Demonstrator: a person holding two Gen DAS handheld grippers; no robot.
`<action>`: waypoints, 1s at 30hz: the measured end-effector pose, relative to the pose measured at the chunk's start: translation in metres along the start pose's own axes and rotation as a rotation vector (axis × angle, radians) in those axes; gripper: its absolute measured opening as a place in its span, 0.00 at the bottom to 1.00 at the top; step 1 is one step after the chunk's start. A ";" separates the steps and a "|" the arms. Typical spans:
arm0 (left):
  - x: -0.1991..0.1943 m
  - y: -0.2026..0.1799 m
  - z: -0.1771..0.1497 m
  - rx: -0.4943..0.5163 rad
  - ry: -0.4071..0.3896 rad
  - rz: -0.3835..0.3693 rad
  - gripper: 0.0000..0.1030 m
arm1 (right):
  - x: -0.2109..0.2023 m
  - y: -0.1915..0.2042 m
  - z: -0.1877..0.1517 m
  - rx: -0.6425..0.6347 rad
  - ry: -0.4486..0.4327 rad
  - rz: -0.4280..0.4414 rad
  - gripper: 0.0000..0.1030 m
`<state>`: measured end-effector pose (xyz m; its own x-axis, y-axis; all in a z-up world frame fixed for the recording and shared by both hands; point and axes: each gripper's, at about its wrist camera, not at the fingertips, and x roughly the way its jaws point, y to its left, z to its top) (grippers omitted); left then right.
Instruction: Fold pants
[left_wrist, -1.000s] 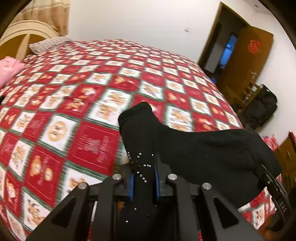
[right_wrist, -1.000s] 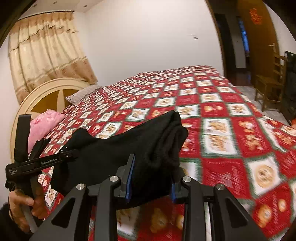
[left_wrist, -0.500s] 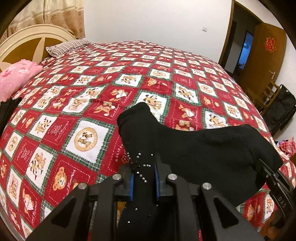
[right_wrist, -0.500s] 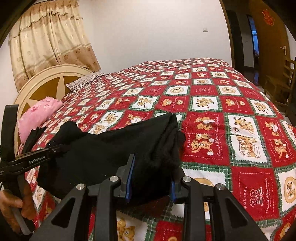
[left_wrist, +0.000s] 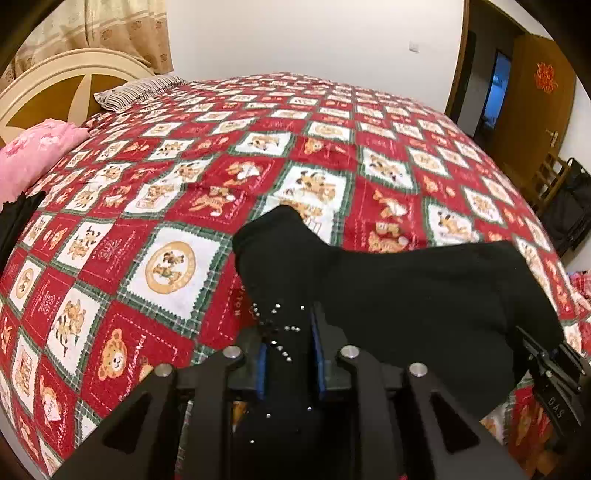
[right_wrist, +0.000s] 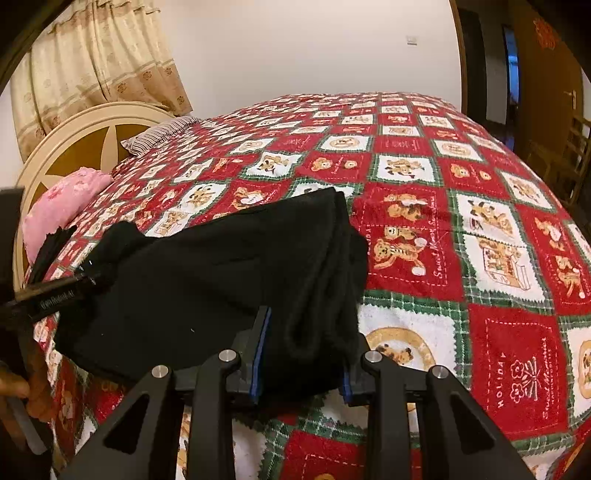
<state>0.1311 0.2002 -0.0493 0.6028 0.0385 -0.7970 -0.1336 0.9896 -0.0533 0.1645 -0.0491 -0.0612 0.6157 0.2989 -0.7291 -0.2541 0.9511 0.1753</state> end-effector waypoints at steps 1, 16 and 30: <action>0.003 0.001 -0.001 0.003 0.012 0.010 0.29 | 0.001 -0.001 0.000 0.002 0.003 0.002 0.31; 0.029 0.035 -0.003 -0.077 0.047 0.065 0.96 | 0.025 0.005 0.018 -0.027 0.018 -0.047 0.34; -0.013 0.050 -0.024 -0.061 0.042 0.086 0.95 | -0.035 -0.004 0.013 0.008 -0.122 -0.108 0.49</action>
<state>0.0970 0.2461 -0.0559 0.5537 0.1162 -0.8246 -0.2319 0.9726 -0.0187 0.1536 -0.0623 -0.0276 0.7256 0.2014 -0.6580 -0.1757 0.9787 0.1059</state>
